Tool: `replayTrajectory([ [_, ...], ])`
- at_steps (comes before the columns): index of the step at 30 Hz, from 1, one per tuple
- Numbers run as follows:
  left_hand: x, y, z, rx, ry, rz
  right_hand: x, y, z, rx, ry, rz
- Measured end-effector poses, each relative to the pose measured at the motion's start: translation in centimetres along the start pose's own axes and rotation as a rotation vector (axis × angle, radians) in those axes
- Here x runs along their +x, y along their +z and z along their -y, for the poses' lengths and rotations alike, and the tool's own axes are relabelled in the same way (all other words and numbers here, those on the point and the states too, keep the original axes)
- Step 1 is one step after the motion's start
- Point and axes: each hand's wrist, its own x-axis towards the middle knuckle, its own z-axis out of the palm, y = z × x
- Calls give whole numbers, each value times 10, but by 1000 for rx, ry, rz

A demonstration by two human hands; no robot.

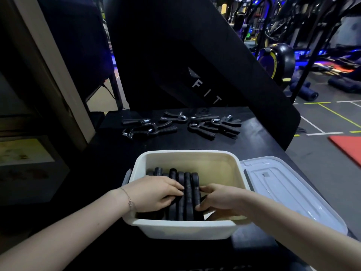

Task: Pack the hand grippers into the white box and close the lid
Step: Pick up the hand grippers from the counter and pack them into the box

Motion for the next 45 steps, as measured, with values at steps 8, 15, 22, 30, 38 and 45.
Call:
replayTrajectory([
  [8,28,0,-10,63,60,-31,4,-2,-4,-33,-46,36],
  [15,49,5,-15,20,70,-21,-1,-10,1,-278,-152,10],
  [22,51,8,-10,28,137,-17,-9,-39,13,-511,-196,38],
  [30,58,12,-14,11,223,-19,-8,-42,7,-720,-333,141],
  [38,55,9,-6,82,270,-92,-11,-46,11,-758,-420,245],
  [45,55,12,-4,163,304,-63,20,-126,33,-345,-691,-316],
])
